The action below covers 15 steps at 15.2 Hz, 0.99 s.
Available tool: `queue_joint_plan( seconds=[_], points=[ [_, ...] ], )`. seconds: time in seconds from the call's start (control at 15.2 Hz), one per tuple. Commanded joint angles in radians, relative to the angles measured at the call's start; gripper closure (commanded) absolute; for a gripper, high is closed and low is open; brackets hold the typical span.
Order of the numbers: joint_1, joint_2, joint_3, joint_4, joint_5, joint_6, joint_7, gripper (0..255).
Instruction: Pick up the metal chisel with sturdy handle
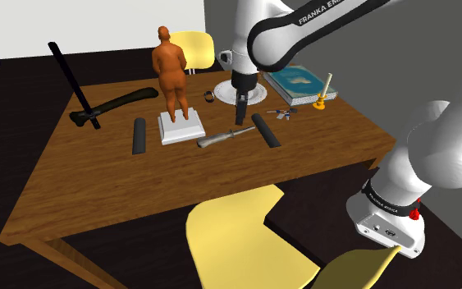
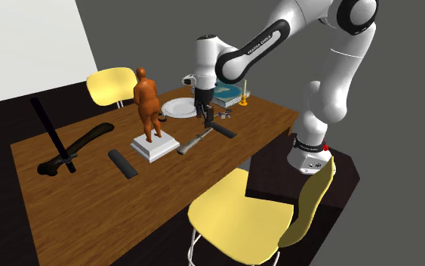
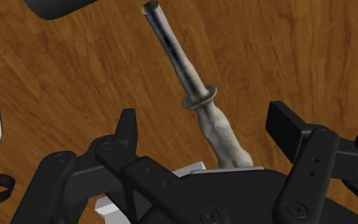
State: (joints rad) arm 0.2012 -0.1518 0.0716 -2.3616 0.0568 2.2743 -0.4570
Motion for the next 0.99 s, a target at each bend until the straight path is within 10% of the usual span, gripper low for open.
queue_joint_plan(
  seconds=[0.0,0.73,0.79,0.92],
  points=[
    [0.015,0.066,0.008,0.019,0.001,0.047,-0.054,0],
    [0.022,0.166,0.015,-0.006,-0.002,0.173,-0.078,0],
    [0.023,0.166,0.015,-0.006,-0.002,0.173,-0.078,255],
    [0.023,0.166,0.015,-0.006,-0.002,0.172,-0.078,255]
  ],
)
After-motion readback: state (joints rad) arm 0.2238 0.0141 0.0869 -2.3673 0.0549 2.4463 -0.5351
